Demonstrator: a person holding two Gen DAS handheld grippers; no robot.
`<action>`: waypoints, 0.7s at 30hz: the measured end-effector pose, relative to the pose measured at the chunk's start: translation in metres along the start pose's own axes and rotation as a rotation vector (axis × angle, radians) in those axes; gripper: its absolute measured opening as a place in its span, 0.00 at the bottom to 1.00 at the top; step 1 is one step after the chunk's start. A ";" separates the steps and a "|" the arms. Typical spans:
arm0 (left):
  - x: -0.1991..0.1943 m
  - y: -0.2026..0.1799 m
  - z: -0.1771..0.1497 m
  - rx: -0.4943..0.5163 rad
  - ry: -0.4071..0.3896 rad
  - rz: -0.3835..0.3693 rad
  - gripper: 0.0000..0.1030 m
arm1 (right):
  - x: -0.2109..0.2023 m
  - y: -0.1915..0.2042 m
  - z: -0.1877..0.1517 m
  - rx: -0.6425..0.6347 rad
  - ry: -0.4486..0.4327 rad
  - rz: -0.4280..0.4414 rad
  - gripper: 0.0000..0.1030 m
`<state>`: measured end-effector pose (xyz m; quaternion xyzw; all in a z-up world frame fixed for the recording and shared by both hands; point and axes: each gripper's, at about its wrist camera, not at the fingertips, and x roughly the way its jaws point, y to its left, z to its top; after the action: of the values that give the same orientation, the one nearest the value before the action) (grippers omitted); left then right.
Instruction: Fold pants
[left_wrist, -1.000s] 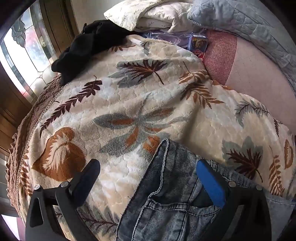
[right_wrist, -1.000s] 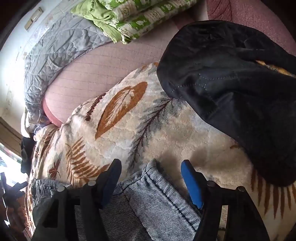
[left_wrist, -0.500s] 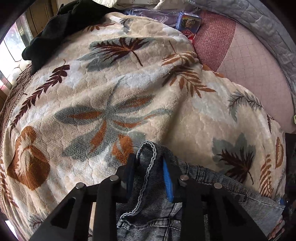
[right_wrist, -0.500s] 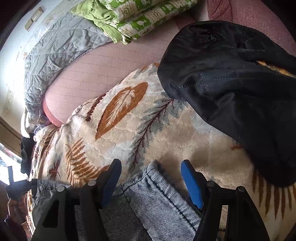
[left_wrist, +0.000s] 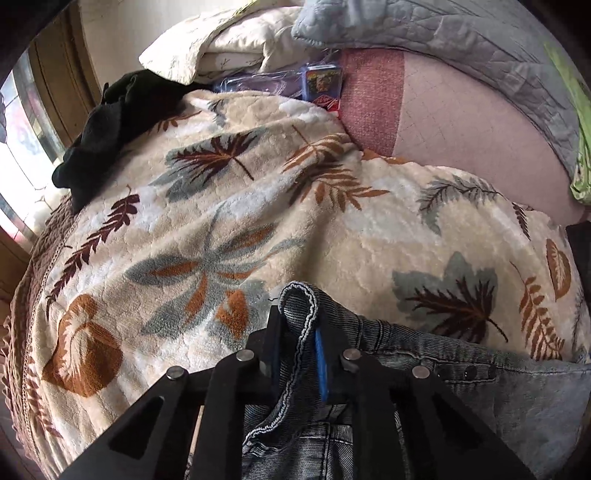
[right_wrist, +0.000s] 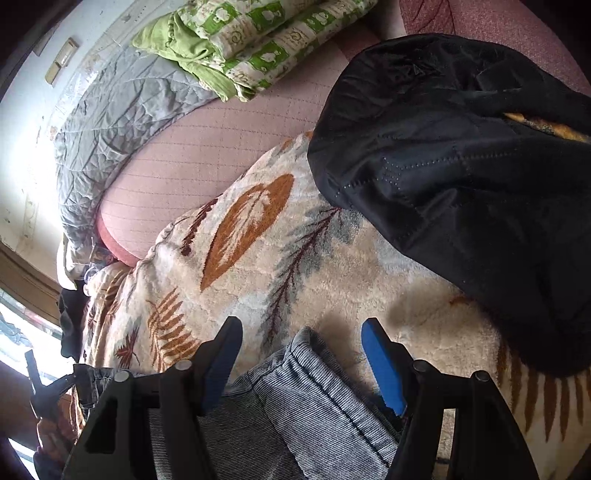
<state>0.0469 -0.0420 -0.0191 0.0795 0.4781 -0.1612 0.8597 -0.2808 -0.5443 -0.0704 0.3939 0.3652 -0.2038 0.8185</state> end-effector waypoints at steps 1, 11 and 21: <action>-0.007 -0.004 0.000 0.007 -0.014 -0.018 0.14 | 0.001 -0.001 0.001 -0.001 0.006 0.000 0.68; -0.063 -0.025 -0.010 0.006 -0.078 -0.059 0.14 | 0.041 0.019 -0.003 -0.140 0.020 -0.105 0.67; -0.110 -0.006 -0.022 -0.052 -0.131 -0.051 0.14 | -0.012 0.032 0.001 -0.201 0.008 -0.160 0.15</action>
<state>-0.0272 -0.0194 0.0625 0.0342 0.4267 -0.1755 0.8865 -0.2685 -0.5246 -0.0449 0.2804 0.4173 -0.2291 0.8335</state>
